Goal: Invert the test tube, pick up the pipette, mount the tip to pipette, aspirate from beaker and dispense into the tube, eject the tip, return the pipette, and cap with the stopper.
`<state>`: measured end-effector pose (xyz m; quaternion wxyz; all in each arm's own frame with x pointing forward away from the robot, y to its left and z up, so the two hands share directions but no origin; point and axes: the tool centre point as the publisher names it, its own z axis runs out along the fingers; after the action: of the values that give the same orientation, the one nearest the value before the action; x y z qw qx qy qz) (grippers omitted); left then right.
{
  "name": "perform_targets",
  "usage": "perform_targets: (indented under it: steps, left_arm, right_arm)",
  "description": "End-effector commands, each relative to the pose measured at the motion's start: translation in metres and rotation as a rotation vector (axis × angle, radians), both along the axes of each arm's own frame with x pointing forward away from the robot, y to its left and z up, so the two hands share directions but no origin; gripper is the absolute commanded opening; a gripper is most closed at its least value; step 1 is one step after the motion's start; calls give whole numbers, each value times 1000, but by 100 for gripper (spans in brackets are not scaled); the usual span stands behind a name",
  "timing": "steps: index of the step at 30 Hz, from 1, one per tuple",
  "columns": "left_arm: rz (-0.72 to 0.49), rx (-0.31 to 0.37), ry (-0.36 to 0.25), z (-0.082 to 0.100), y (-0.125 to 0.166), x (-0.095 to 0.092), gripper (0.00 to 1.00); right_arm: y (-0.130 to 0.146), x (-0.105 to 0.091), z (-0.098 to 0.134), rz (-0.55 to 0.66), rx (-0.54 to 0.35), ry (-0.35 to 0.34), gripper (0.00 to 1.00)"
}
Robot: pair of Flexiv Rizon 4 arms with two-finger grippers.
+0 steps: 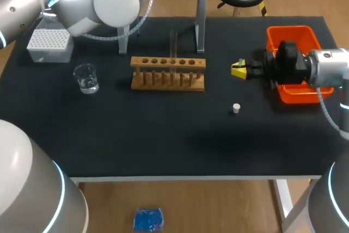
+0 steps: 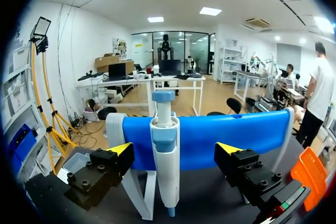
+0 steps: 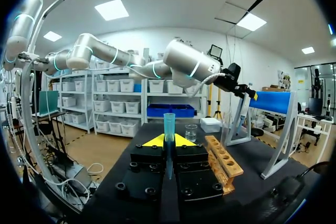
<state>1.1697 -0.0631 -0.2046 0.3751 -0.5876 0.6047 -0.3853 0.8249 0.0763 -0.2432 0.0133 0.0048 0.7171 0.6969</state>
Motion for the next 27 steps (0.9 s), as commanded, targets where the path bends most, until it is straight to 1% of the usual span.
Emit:
perform_targets:
  steps: [1,24,25,26,27]
  left_arm:
    - [-2,-1,1,-1,0,5,100]
    - [11,1,-1,-4,3,11,100]
    - [12,0,-1,-4,3,11,78]
    - [13,-1,-1,-4,3,11,49]
    - [14,-1,-1,-4,3,11,36]
  right_arm:
    - [1,-1,0,-3,-1,-1,0]
    - [1,-1,0,-3,-1,-1,0]
    - [1,-1,0,-3,-1,-1,0]
    - [1,-1,0,-3,-1,-1,0]
    - [1,-1,0,-3,-1,-1,0]
